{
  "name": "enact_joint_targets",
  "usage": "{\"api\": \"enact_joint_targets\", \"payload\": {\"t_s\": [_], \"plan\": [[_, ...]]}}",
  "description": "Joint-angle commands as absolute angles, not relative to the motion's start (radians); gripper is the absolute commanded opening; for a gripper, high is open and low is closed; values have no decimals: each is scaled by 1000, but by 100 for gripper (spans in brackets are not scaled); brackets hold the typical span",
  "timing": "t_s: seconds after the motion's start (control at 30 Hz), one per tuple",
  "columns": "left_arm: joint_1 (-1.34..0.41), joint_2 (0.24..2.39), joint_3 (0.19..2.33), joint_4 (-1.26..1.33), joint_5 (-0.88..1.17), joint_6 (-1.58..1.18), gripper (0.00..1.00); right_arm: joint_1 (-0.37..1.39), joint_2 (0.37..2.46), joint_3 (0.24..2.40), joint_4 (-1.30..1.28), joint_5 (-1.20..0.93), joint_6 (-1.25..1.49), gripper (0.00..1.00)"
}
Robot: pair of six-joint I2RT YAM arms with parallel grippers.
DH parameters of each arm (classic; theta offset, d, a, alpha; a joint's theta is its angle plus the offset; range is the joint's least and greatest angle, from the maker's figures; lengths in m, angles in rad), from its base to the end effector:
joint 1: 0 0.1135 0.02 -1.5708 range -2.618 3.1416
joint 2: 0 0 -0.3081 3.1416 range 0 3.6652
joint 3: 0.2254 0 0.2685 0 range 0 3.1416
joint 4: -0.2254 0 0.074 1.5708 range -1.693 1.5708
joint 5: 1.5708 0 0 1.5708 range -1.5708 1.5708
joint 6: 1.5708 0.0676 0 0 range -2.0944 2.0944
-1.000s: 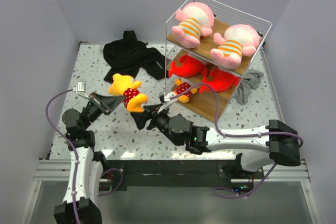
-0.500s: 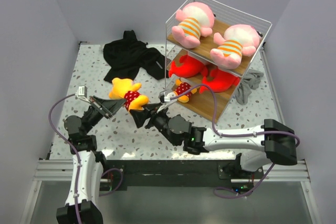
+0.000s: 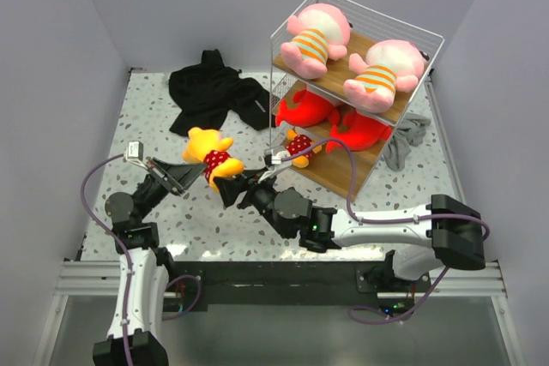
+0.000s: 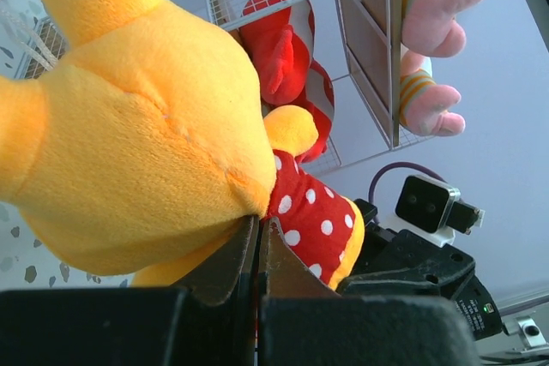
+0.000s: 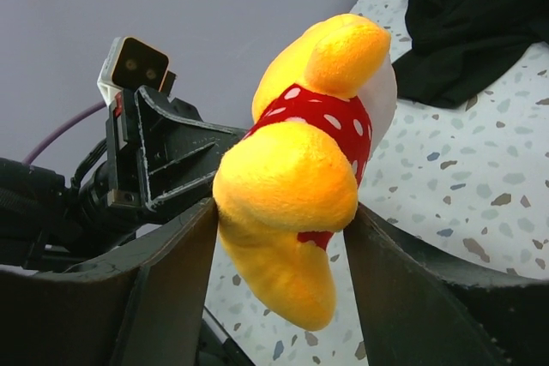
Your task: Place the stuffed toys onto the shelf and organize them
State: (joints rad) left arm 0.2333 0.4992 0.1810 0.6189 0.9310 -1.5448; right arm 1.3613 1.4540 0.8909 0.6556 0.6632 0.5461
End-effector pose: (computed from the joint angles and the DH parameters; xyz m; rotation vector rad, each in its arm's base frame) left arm 0.1352 -0.0236 0.2700 -0.4635 1.5492 -1.6376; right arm 0.1164 0.3475 0.3423 -0.0738 1.5877 1.0341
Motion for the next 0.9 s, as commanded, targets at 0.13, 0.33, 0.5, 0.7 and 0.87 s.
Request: {"api": "enact_joint_targets", "payload": {"t_s": [0.13, 0.33, 0.5, 0.7, 0.87], "plan": [[229, 474, 173, 652, 931, -1560, 0, 1365, 1440, 859, 793, 661, 525, 36], [229, 479, 172, 638, 927, -1545, 9, 1365, 1439, 845, 836, 632, 474, 0], [230, 483, 184, 554, 925, -1487, 53, 1365, 1408, 845, 805, 632, 414, 0], [229, 531, 287, 293, 910, -1249, 85, 1365, 1298, 914, 455, 658, 267, 0], [229, 626, 403, 56, 856, -996, 90, 1367, 1217, 966, 53, 640, 101, 0]]}}
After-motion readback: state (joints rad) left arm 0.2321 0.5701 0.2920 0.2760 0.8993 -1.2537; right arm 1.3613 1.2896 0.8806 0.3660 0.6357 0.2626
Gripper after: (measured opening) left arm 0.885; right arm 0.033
